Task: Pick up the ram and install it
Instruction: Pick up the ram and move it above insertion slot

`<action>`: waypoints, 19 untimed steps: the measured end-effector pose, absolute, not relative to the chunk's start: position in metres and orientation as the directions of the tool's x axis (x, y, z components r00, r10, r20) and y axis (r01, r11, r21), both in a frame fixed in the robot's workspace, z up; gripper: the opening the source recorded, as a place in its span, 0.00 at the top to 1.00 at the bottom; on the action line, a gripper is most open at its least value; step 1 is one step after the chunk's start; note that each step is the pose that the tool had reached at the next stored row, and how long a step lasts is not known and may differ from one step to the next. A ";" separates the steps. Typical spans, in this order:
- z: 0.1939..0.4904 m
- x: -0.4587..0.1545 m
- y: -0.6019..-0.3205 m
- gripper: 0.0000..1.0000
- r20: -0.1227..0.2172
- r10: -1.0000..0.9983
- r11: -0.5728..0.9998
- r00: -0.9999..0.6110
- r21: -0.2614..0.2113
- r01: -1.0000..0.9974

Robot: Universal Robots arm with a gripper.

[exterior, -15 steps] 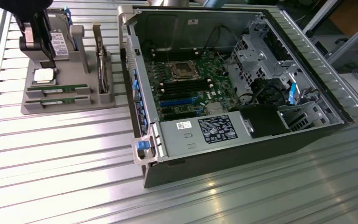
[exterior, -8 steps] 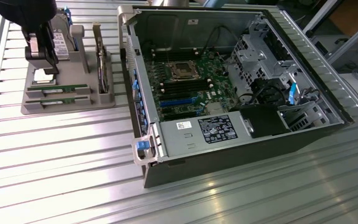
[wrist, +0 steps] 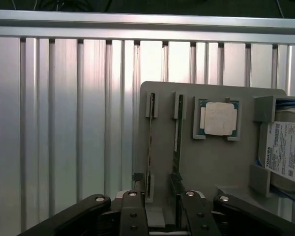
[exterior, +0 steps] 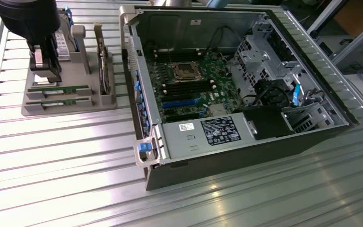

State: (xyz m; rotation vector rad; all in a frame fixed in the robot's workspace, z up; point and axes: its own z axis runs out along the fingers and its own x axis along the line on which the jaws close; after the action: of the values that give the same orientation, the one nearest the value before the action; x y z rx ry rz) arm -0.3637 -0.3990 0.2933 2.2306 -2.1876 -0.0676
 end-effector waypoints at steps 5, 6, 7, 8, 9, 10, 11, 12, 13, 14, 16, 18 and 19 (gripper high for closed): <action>0.279 -0.367 -0.401 0.67 -0.019 -1.000 -0.020 0.019 0.042 -0.999; 0.277 -0.367 -0.401 0.67 -0.019 -1.000 -0.020 0.019 0.042 -0.999; 0.273 -0.367 -0.402 0.67 -0.019 -1.000 -0.020 0.019 0.042 -0.999; 0.270 -0.367 -0.404 0.67 -0.019 -1.000 -0.020 0.019 0.042 -0.999; 0.267 -0.368 -0.404 0.67 -0.019 -1.000 -0.020 0.019 0.042 -0.999; 0.266 -0.368 -0.405 0.67 -0.019 -1.000 -0.020 0.019 0.042 -0.999; 0.264 -0.368 -0.406 0.67 -0.019 -1.000 -0.020 0.019 0.042 -0.999; 0.262 -0.368 -0.406 0.67 -0.019 -1.000 -0.020 0.019 0.042 -0.999; 0.260 -0.368 -0.407 0.67 -0.019 -1.000 -0.020 0.019 0.042 -0.999; 0.258 -0.368 -0.408 0.67 -0.019 -1.000 -0.020 0.019 0.042 -0.999; 0.254 -0.368 -0.409 0.67 -0.019 -1.000 -0.020 0.019 0.042 -0.999; 0.250 -0.368 -0.410 0.67 -0.019 -1.000 -0.020 0.019 0.042 -0.999; 0.246 -0.368 -0.410 0.67 -0.019 -1.000 -0.020 0.019 0.042 -0.999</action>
State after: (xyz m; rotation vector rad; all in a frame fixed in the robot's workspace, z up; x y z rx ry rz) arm -0.3682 -0.4103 0.2460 2.2305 -2.1877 -0.0676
